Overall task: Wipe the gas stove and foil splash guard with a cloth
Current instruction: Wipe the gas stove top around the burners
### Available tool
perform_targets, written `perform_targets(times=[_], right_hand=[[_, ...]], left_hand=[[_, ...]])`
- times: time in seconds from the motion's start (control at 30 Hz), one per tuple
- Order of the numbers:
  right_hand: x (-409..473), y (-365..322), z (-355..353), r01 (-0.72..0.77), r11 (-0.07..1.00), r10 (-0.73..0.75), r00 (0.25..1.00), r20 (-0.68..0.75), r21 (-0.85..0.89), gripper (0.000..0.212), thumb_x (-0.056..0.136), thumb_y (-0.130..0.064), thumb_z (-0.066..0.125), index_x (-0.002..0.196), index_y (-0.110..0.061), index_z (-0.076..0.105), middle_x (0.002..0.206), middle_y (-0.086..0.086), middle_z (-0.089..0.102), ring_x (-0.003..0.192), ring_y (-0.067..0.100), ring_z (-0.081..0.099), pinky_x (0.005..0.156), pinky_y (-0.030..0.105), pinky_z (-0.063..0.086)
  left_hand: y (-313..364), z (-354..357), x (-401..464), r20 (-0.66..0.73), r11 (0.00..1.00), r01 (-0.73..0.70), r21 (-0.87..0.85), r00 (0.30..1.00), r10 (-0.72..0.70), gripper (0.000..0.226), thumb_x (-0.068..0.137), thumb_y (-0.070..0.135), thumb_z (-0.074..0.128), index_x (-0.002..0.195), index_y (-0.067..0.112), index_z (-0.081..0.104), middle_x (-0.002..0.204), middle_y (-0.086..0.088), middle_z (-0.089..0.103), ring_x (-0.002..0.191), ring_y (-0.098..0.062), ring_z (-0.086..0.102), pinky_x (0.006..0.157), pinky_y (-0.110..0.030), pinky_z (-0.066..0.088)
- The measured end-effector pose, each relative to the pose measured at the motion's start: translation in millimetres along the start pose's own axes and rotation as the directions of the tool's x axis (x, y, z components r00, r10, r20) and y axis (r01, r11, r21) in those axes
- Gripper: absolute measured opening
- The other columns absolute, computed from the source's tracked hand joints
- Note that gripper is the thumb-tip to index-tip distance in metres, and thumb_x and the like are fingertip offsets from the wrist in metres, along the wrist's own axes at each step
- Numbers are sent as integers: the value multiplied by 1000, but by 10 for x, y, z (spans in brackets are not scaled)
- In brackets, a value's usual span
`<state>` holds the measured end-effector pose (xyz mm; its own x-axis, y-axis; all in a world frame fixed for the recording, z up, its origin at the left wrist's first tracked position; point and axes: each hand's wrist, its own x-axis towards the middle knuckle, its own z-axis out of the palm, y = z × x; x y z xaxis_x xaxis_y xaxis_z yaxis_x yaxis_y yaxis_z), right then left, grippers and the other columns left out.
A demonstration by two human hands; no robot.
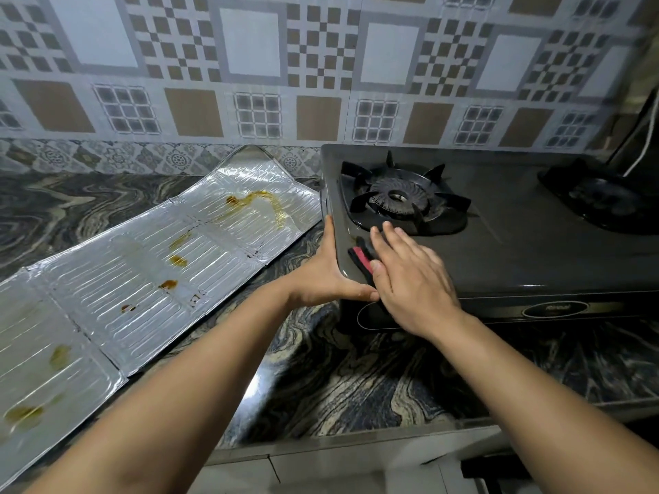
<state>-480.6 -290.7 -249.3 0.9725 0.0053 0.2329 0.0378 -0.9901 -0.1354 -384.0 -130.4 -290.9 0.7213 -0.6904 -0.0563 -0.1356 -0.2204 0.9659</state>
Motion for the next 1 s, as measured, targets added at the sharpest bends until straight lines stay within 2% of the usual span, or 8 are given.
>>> perform_targets(times=[0.1,0.23,0.33,0.43,0.57,0.73,0.83,1.0], right_hand=[[116,-14,-36,30,999,-33,996,84,33,61,101,-51,18,157,-25,14,164,0,9,151,12,7,118,33,11],[307,-62,-61,56,997,-64,982,177,48,65,99,-56,18,157,-27,8,165,-1,0,151,13,3,121,37,10],[445,-90,-48,89,994,-101,970,219,63,63,101,-53,23,157,-29,8,165,-1,-2,151,16,3,121,37,8],[514,-96,-45,120,989,-138,960,244,90,61,102,-49,26,157,-30,7,165,-3,-2,151,17,1,121,36,5],[408,-41,-57,175,980,-193,957,218,98,59,102,-46,26,156,-31,9,164,-5,2,151,15,1,122,35,5],[124,128,-76,204,978,-209,965,157,48,59,100,-51,20,156,-34,10,164,-9,10,151,12,6,121,35,7],[18,283,-84,164,986,-160,980,115,-20,62,97,-54,14,155,-33,14,163,-11,14,150,12,9,120,37,8],[-139,661,-142,-22,994,28,998,51,-106,69,94,-58,6,153,-27,27,162,-9,18,151,15,8,119,45,9]], left_hand=[[-58,-28,17,1,1000,-1,27,1000,1,149,67,19,93,130,46,-39,144,20,43,127,16,44,108,-14,37],[-12,-28,22,-18,991,-12,132,1000,15,161,59,38,97,128,52,-48,167,6,11,151,-3,15,126,-41,14],[102,-20,21,84,965,-123,234,991,106,135,65,41,93,132,77,-18,168,3,6,155,-16,-3,124,-53,-3],[66,-44,46,93,962,-135,239,989,116,137,58,55,93,159,32,3,166,9,19,154,-12,10,122,-59,3],[30,-74,41,136,963,-81,257,990,47,144,59,50,95,159,16,-4,165,7,21,150,-4,19,124,-53,8],[117,-87,-78,81,986,73,148,993,-86,157,69,19,92,138,27,-49,145,23,36,124,17,43,107,-14,33],[163,-84,-89,58,989,72,126,995,-80,158,66,21,93,141,28,-46,153,8,34,139,-5,39,113,-27,32],[168,-81,-103,46,993,77,88,996,-81,163,55,35,97,145,36,-38,158,2,29,141,-12,39,118,-41,33]])
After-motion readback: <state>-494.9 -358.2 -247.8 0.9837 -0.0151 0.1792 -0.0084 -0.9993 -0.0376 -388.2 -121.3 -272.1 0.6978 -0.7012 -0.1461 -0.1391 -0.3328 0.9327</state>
